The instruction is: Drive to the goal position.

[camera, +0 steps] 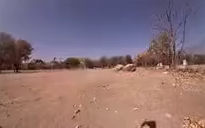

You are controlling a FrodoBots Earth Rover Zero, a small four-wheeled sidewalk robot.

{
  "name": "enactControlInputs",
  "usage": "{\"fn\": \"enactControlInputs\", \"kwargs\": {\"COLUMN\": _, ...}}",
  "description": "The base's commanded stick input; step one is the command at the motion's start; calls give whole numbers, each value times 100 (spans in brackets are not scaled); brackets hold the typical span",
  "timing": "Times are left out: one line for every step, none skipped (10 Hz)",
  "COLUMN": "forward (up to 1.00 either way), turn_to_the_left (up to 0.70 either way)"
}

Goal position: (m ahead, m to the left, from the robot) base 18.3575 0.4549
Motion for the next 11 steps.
{"fn": "enactControlInputs", "kwargs": {"forward": 50, "turn_to_the_left": 0}}
{"fn": "enactControlInputs", "kwargs": {"forward": 50, "turn_to_the_left": 0}}
{"fn": "enactControlInputs", "kwargs": {"forward": 50, "turn_to_the_left": 0}}
{"fn": "enactControlInputs", "kwargs": {"forward": 50, "turn_to_the_left": 0}}
{"fn": "enactControlInputs", "kwargs": {"forward": 50, "turn_to_the_left": 0}}
{"fn": "enactControlInputs", "kwargs": {"forward": 50, "turn_to_the_left": 0}}
{"fn": "enactControlInputs", "kwargs": {"forward": 50, "turn_to_the_left": 0}}
{"fn": "enactControlInputs", "kwargs": {"forward": 50, "turn_to_the_left": 0}}
{"fn": "enactControlInputs", "kwargs": {"forward": 50, "turn_to_the_left": 0}}
{"fn": "enactControlInputs", "kwargs": {"forward": 50, "turn_to_the_left": 0}}
{"fn": "enactControlInputs", "kwargs": {"forward": 50, "turn_to_the_left": 0}}
